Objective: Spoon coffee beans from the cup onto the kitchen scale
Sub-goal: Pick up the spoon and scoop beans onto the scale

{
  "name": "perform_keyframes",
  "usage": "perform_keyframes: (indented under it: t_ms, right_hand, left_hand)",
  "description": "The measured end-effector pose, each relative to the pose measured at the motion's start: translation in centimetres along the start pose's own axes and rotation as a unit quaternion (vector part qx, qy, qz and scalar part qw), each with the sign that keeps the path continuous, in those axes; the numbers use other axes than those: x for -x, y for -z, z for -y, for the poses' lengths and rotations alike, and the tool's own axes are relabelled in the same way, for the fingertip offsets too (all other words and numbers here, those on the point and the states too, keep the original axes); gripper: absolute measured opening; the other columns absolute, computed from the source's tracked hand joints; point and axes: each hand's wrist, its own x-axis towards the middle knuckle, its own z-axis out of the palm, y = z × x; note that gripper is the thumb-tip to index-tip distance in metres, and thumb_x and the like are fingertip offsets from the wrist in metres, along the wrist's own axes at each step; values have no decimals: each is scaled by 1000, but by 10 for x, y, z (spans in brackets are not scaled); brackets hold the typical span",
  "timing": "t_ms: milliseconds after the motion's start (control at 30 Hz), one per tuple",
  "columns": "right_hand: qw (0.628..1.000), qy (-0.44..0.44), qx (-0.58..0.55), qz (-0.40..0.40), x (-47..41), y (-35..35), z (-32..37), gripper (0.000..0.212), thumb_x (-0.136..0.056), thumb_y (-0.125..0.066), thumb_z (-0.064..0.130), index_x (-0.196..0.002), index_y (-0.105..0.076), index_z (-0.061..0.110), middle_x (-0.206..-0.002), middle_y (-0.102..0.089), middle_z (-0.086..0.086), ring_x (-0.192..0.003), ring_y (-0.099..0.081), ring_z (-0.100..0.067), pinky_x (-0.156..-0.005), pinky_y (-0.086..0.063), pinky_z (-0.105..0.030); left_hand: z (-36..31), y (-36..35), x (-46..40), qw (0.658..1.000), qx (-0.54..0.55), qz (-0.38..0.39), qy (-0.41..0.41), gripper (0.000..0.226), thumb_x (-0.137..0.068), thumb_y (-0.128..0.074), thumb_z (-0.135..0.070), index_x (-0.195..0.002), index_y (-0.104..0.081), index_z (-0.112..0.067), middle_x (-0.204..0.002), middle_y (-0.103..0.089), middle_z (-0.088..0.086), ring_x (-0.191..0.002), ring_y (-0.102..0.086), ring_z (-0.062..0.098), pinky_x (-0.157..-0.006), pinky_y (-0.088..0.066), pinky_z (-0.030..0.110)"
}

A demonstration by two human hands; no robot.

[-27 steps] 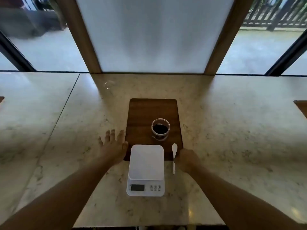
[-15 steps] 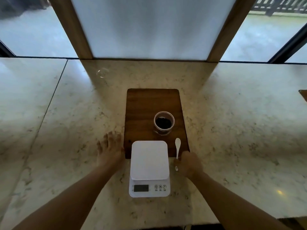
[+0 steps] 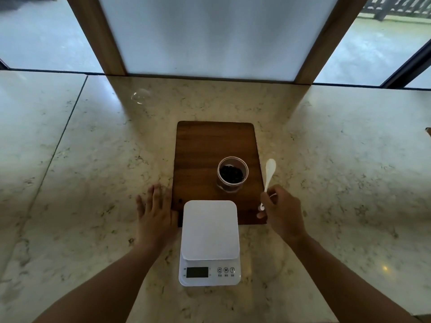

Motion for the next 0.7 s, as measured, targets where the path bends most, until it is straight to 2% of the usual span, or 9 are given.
perform_keyframes:
  t_ms: [100, 200, 333, 500, 700]
  right_hand:
    - [997, 79, -1, -11, -3, 11, 9, 13, -95, -58, 22, -83, -61, 19, -59, -66, 6, -45, -64, -7, -40, -49, -16]
    - [987, 151, 44, -6, -7, 14, 17, 12, -97, -55, 26, -88, -62, 22, -61, -61, 9, -52, -60, -11, -43, -45, -19]
    - [979, 176, 98, 8, -19, 8, 19, 17, -97, -55, 27, -85, -62, 18, -61, -59, 8, -50, -54, -7, -44, -42, -20]
    - [958, 213, 192, 22, -41, 0, 26, 19, -96, -55, 31, -86, -60, 16, -67, -60, 4, -55, -56, -10, -48, -51, -31]
    - [904, 278, 325, -3, -51, 2, 33, 20, -95, -56, 30, -80, -55, 17, -58, -52, 5, -44, -46, -11, -40, -30, -22]
  left_hand:
    - [0, -3, -1, 1000, 5, -17, 4, 71, -91, -18, -45, -152, -30, -11, -161, -23, 22, -151, -12, 37, -119, -6, 63]
    - [3, -6, -2, 1000, 11, -26, 11, 70, -90, -20, -46, -153, -30, -15, -162, -22, 18, -152, -9, 33, -120, -4, 59]
    - [6, -10, -4, 999, 8, -31, 21, 69, -91, -25, -49, -152, -29, -19, -162, -23, 15, -152, -8, 31, -121, -5, 58]
    - [10, -17, -6, 999, -2, -34, 24, 68, -90, -29, -49, -152, -28, -22, -163, -23, 13, -152, -6, 28, -121, -7, 58]
    - [9, -15, -6, 999, 9, -46, 26, 68, -89, -29, -51, -151, -33, -20, -162, -25, 13, -152, -9, 29, -121, -5, 56]
